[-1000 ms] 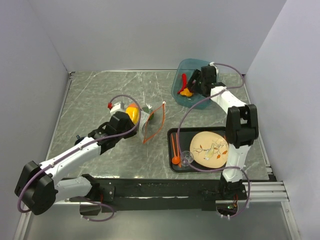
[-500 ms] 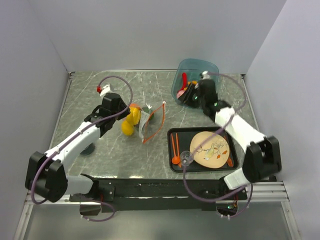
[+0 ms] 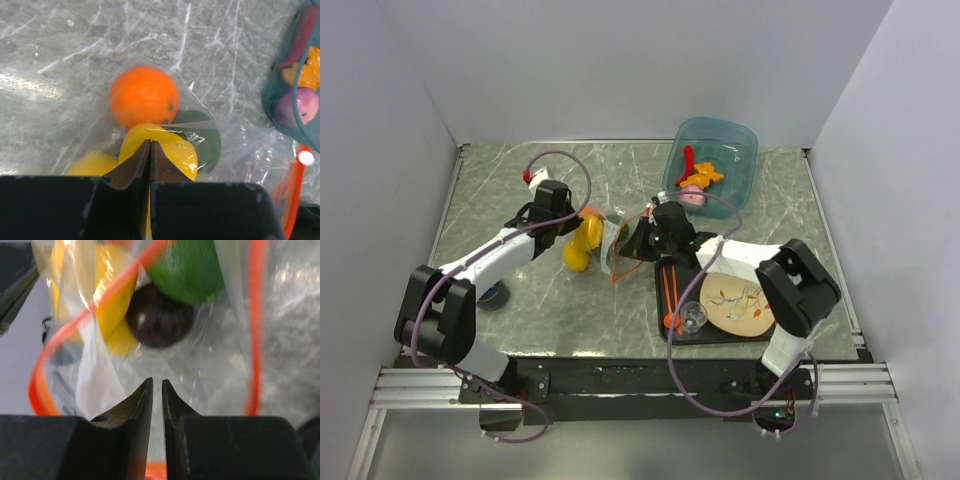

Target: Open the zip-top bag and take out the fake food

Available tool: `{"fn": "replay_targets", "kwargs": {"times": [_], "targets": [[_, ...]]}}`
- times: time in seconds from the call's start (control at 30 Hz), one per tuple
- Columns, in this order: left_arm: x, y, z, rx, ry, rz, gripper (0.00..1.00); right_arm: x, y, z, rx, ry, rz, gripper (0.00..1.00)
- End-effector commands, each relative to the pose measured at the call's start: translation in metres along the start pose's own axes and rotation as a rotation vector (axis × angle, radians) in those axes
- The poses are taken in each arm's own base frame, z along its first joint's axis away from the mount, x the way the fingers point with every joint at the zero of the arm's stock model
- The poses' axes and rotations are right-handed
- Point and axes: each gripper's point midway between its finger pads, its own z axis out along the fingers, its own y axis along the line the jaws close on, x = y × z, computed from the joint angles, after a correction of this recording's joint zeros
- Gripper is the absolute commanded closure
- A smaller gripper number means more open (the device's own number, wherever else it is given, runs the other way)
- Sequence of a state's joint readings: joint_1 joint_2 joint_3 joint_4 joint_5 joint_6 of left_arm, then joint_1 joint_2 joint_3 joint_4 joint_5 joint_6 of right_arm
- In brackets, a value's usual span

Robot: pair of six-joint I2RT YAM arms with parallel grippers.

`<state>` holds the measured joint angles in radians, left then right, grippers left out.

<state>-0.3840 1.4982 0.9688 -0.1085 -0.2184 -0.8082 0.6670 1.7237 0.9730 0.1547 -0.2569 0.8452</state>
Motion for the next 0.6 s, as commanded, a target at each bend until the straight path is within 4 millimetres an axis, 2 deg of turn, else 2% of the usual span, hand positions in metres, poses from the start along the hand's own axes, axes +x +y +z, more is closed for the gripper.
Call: {"fn": "replay_targets", "kwargs": {"times": [0.0, 0.07, 0.13, 0.17, 0.33, 0.43, 0.47, 0.53, 0.57], "targets": [[0.011, -0.012, 0.005, 0.082, 0.027, -0.036, 0.94, -0.028, 0.032, 0.017, -0.099, -0.069, 0.016, 0.78], [0.024, -0.007, 0.006, 0.079, 0.059, -0.038, 0.95, -0.026, 0.03, 0.021, -0.111, -0.063, 0.032, 0.73], [0.034, -0.001, 0.005, 0.068, 0.078, -0.037, 0.96, -0.03, 0.037, 0.02, -0.152, -0.085, 0.042, 0.65], [0.031, -0.004, 0.005, 0.088, 0.062, -0.041, 0.96, -0.027, 0.035, 0.02, -0.154, -0.086, 0.044, 0.57], [0.036, -0.001, -0.003, 0.093, 0.073, -0.037, 0.98, -0.029, 0.047, 0.02, -0.23, -0.093, 0.052, 0.32], [0.039, -0.003, -0.007, 0.113, 0.087, -0.031, 0.99, -0.031, 0.057, 0.026, -0.258, -0.075, 0.05, 0.28], [0.042, -0.004, -0.007, 0.119, 0.095, -0.025, 0.99, -0.025, 0.049, 0.033, -0.227, -0.042, 0.056, 0.28], [0.047, -0.007, -0.009, 0.129, 0.11, -0.016, 0.99, -0.029, 0.052, 0.038, -0.208, -0.043, 0.037, 0.28], [0.049, -0.008, -0.01, 0.131, 0.111, -0.012, 0.99, -0.026, 0.046, 0.04, -0.177, -0.034, 0.037, 0.28]]}}
